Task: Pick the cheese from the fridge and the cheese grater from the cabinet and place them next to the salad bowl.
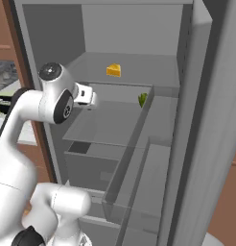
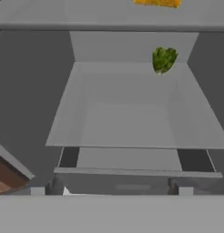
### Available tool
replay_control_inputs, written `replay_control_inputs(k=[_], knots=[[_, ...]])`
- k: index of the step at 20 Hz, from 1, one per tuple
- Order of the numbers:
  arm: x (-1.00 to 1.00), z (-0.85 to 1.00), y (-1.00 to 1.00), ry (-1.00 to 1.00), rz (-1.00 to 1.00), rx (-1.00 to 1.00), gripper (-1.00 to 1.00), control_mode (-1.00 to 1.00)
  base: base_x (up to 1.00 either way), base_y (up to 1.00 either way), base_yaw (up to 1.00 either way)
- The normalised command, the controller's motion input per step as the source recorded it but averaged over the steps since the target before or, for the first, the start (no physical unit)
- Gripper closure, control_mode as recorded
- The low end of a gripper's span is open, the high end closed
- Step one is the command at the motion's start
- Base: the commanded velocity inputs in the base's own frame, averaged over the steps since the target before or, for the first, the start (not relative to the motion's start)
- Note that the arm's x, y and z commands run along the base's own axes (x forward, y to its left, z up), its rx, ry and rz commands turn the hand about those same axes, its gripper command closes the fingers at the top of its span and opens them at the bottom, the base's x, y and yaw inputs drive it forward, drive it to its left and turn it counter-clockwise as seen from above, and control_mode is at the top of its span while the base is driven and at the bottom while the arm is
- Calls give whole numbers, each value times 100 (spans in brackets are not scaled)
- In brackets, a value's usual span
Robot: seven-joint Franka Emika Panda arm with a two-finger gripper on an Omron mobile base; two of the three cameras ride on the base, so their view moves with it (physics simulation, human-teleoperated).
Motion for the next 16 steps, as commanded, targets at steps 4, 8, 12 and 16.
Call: replay_control_inputs(k=[4,8,12,16], knots=[[-18,29,-18,-28,0,0,-100,-100,0,0,0],[-11,37,-23,-7,-5,0,-100,-100,0,0,0],[-2,44,-12,3,-4,-2,-100,-100,0,0,0],[-7,47,-17,5,-1,-1,-100,-100,0,0,0]])
